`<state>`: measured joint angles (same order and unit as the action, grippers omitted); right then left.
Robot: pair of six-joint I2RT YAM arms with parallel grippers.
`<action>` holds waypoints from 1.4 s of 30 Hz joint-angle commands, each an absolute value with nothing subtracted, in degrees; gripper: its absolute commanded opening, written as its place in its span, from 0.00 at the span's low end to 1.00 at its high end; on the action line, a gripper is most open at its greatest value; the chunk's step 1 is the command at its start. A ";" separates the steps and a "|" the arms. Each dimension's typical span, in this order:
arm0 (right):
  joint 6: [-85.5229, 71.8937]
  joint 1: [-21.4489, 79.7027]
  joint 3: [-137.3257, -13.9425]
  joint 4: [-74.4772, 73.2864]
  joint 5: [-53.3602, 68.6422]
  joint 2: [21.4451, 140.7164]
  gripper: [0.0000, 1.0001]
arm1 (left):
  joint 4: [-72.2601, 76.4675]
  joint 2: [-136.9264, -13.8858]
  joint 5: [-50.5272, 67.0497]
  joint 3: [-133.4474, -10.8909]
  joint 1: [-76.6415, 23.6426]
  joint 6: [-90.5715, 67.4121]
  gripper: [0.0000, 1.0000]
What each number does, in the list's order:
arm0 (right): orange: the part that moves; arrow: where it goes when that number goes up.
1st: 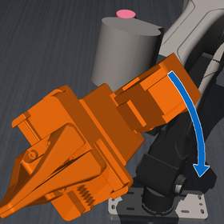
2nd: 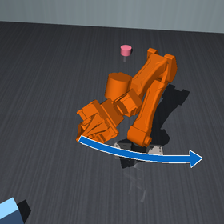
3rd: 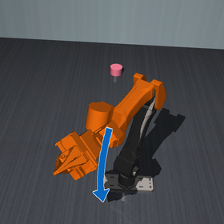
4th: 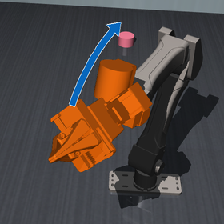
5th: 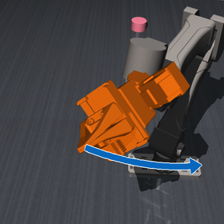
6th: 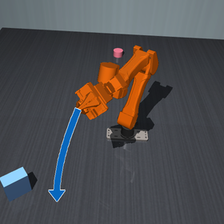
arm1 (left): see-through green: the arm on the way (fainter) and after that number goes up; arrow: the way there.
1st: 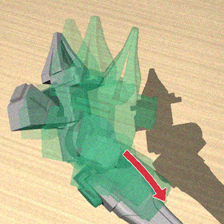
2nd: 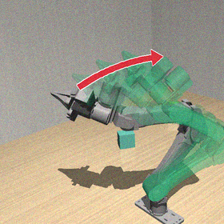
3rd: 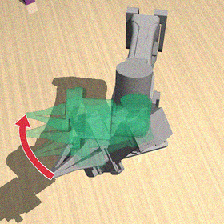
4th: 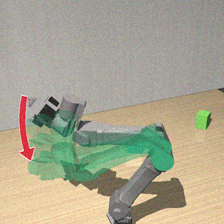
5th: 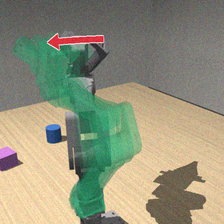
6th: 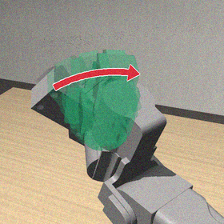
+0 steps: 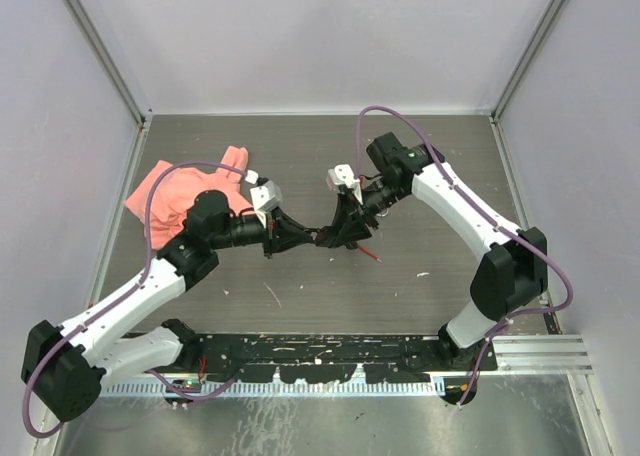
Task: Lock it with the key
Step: Lock the lock.
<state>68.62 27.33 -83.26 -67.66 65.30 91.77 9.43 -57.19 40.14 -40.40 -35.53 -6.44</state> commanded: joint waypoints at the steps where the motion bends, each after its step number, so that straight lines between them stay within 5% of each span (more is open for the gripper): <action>1: 69.33 27.81 -84.22 -69.68 69.46 89.21 0.01 | 5.69 -56.73 39.41 -44.71 -34.35 -1.99 0.00; 9: 67.83 28.32 -82.93 -66.99 69.12 88.84 0.01 | 3.11 -56.31 39.96 -46.40 -34.36 -0.01 0.00; 24: 64.69 29.37 -71.53 -50.95 70.84 85.78 0.01 | 25.98 -64.33 45.05 -36.32 -35.33 -9.50 0.00; 42: 66.11 38.52 -50.62 -23.96 51.55 86.02 0.04 | 43.36 -85.49 36.07 -25.57 -41.78 -0.05 0.00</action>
